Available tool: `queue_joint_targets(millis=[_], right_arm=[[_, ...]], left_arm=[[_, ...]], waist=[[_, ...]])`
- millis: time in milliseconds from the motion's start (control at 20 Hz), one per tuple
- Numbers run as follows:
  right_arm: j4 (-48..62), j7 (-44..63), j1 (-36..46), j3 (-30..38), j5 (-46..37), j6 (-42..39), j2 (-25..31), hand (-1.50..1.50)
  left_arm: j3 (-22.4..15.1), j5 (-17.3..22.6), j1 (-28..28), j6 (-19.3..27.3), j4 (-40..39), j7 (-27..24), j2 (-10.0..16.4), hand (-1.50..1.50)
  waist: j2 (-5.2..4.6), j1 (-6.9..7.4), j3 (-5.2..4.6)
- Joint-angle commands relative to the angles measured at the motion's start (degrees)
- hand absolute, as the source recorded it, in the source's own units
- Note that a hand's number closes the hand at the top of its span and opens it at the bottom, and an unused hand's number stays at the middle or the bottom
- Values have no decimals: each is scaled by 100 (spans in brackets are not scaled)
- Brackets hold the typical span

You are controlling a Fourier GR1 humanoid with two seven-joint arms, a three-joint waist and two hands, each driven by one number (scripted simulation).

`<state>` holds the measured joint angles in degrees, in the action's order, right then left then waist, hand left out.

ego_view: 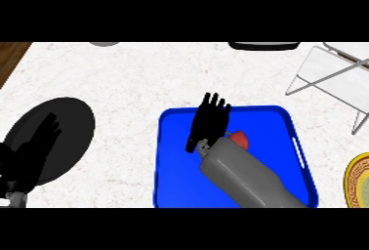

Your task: Pick the croissant from the tray and place it in the tiered shelf

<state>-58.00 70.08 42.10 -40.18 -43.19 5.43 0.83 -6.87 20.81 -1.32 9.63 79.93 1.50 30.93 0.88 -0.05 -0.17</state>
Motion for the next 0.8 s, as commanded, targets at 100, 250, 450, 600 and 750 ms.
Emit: queue_joint_targets(millis=[100,250,450,600,750], right_arm=[[-318,1461,84,-106,140,-1044,-78,-150],[-245,1341,-65,110,-48,-1165,-57,-150],[-311,1231,-164,317,-171,-1259,-8,-150],[-495,1359,-560,-117,-352,-1072,-75,-150],[-576,1043,-610,224,-565,-1121,-7,-150]], left_arm=[[87,-53,85,-102,-222,-150,-60,0],[224,-4,185,-115,-238,-13,28,0],[163,-6,-144,-148,128,13,-48,0],[88,-218,273,54,-144,63,-246,0],[297,-90,-119,-338,-120,-245,-86,0]], waist=[[-57,-17,8],[-54,-75,10],[-49,-5,16],[-62,-36,14],[-65,0,14]])
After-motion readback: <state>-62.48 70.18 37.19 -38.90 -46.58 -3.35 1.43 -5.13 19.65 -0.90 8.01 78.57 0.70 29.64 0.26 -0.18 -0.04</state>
